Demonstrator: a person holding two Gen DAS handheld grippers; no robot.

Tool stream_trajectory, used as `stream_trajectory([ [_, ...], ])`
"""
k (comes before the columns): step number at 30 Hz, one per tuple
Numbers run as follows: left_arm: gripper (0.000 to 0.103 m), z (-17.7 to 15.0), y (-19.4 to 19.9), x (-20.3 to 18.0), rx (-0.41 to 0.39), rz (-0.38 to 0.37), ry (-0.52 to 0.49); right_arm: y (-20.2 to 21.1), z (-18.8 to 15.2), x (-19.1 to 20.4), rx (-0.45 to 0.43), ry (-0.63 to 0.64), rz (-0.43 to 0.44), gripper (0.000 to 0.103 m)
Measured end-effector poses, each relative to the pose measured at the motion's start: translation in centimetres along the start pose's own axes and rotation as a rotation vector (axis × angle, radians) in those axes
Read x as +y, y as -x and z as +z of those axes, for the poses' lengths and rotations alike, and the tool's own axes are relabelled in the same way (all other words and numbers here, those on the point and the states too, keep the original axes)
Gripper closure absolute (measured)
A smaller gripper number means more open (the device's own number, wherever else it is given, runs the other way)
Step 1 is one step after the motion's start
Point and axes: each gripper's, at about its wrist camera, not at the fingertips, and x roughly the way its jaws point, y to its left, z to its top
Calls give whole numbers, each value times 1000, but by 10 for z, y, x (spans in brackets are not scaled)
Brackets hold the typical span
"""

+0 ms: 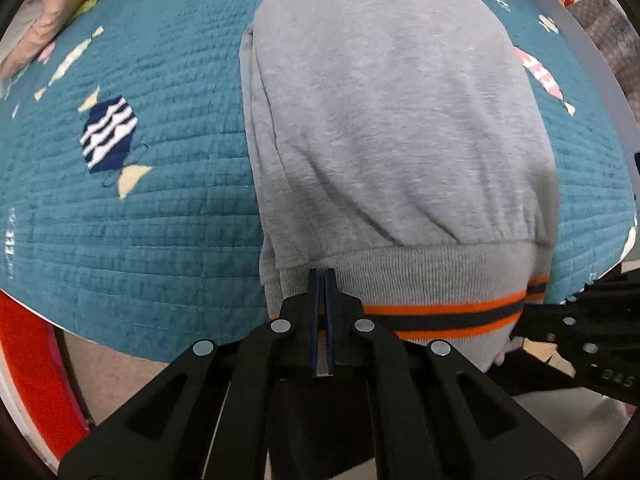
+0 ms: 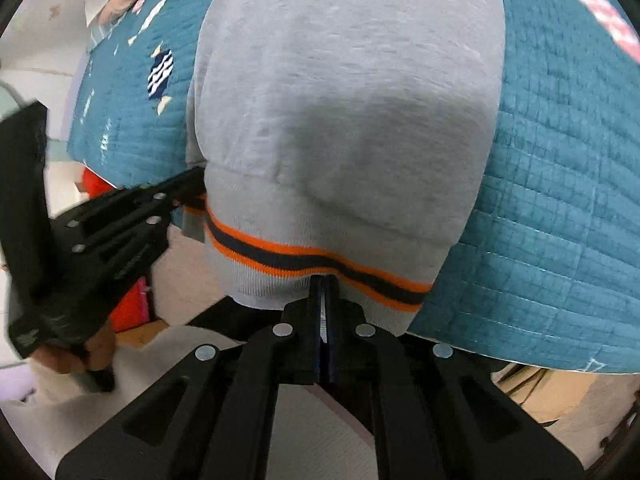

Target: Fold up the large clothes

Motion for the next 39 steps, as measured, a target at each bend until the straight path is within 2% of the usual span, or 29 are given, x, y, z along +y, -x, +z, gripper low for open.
stream_trajectory([
  [3, 101, 3, 6, -7, -3, 22, -3, 14, 1, 11, -2, 4, -27, 99],
  [5, 100, 3, 16, -6, -10, 36, 0, 33, 0, 26, -61, 49, -42, 96],
  [8, 99, 10, 31, -8, -29, 24, 20, 50, 6, 36, -104, 56, 40, 96],
  [9, 99, 13, 31, -9, -30, 22, 27, 46, 11, 37, -102, 56, 47, 96],
  [11, 99, 16, 34, -13, -39, 36, 26, 24, 19, 32, -69, 58, -7, 95],
  [14, 99, 13, 35, -17, -40, 44, 20, 13, 25, 23, -54, 52, 48, 99],
  [16, 94, 18, 33, -15, -45, 60, 17, 21, 24, 23, -57, 57, 45, 99],
  [17, 87, 19, 36, -17, -55, 61, 17, 24, 21, 20, -62, 57, 51, 98],
  [20, 84, 25, 46, -20, -88, 70, 12, 29, 15, 18, -64, 69, 58, 95],
  [24, 65, 32, 56, -28, -122, 71, 7, 36, 16, 16, -66, 80, 53, 95],
  [25, 63, 33, 58, -30, -129, 76, 2, 41, 15, 17, -77, 91, 44, 92],
  [27, 55, 35, 62, -33, -136, 74, -1, 48, 18, 23, -114, 102, 33, 75],
  [29, 51, 39, 65, -35, -149, 90, 9, 61, 19, 22, -165, 99, -16, 53],
  [30, 45, 40, 67, -34, -153, 81, 21, 66, 20, 20, -185, 86, -31, 48],
  [32, 38, 45, 71, -30, -163, 55, 49, 73, 20, 14, -219, 60, -33, 31],
  [34, 36, 48, 73, -31, -178, 66, 55, 80, 19, 5, -255, 25, -38, 21],
  [35, 35, 49, 72, -31, -178, 71, 54, 81, 19, 1, -268, 10, -35, 20],
  [36, 30, 49, 71, -31, -174, 68, 57, 83, 20, -6, -281, -10, -23, 20],
  [39, 26, 53, 60, -21, -139, 11, 94, 81, 26, -28, -312, -91, -12, 18],
])
